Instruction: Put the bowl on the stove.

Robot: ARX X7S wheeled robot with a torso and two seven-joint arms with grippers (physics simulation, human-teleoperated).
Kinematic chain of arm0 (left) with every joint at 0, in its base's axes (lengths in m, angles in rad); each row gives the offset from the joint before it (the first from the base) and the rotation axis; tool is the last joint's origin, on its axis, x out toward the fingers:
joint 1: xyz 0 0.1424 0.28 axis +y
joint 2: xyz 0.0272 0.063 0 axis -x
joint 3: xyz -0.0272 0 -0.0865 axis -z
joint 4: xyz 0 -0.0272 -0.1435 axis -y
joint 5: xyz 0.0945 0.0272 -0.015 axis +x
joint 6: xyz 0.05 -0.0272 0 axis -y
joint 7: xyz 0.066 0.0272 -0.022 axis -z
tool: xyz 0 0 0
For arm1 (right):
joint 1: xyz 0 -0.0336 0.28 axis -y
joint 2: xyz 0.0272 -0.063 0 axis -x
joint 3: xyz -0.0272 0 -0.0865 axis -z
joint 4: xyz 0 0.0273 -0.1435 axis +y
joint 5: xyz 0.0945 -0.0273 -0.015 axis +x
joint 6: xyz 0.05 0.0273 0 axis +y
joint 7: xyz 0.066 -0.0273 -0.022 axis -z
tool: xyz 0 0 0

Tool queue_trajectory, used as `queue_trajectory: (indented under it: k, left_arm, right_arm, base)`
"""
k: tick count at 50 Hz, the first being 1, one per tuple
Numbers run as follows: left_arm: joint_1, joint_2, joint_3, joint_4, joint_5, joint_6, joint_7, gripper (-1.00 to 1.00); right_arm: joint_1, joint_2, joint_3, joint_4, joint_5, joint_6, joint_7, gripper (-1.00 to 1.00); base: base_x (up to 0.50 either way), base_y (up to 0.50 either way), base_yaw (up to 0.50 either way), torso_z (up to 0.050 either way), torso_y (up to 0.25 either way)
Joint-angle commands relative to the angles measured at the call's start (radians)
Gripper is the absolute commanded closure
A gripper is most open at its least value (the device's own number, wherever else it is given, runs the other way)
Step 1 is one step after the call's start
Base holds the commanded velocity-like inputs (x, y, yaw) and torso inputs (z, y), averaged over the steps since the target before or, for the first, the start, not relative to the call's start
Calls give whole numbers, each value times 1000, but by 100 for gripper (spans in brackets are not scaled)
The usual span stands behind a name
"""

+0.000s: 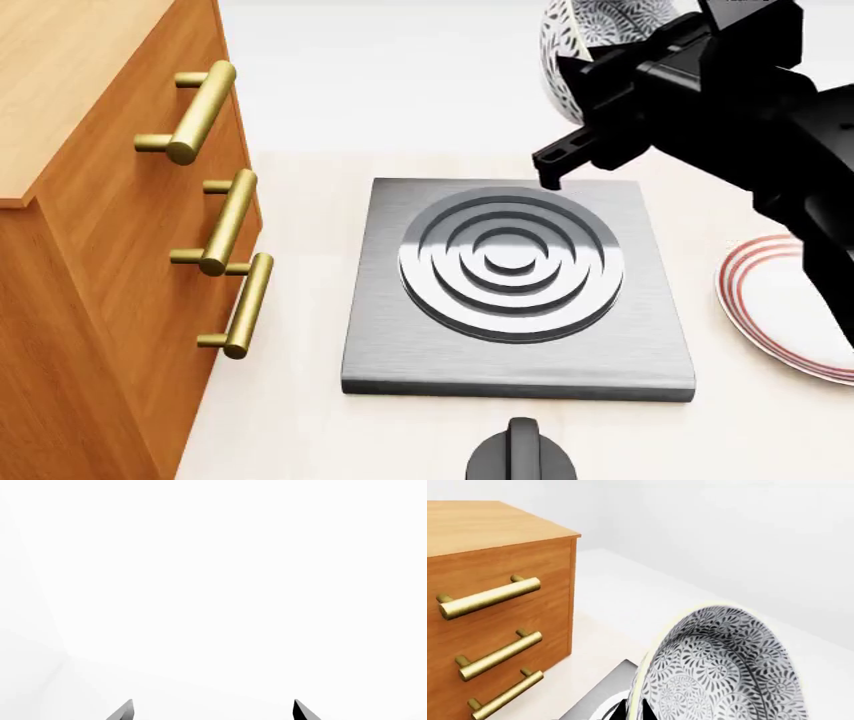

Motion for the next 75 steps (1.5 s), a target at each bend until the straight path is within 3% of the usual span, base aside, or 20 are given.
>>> queue_trajectory:
  k: [1,9,27,32,35,40,56,75]
  left_arm:
    - [0,14,-19,-3,24,-2,15,-100]
    - [-1,14,-12,-4,27,0,14,-100]
    - [1,9,-9,-6,29,6,10,-100]
    - [3,10,-6,-11,31,9,12,-100]
    - [4,9,-5,-12,30,11,11,-100]
    - [3,5,-10,-16,27,12,9,-100]
    - [4,6,-2,-18,32,17,8,-100]
    - [5,-1,14,-19,78,-4,-7,-100]
  right_arm:
    - [-17,-45,30,-17,-10,-31,-19,100]
    - [-110,29,67,-197,49,-9,-2,100]
    - [-110,31,66,-199,52,-10,0,100]
    - [-9,-66,-29,52,-54,-145,-118,100]
    - [70,-154,-78,313,-131,-289,-201,100]
    - [264,-362,-98,990,-222,-653,-346,100]
    - [243,-425,202,1004,-529,-564,-353,100]
    - [223,-444,334,1004,-619,-511,-307,100]
  base:
    - [0,0,0,0,0]
    - [0,0,0,0,1]
    - [0,0,0,0,0]
    - [0,0,0,0,2]
    - [0,0,0,0,0]
    - [0,0,0,0,0]
    - [0,0,0,0,1]
    - [0,0,0,0,1]
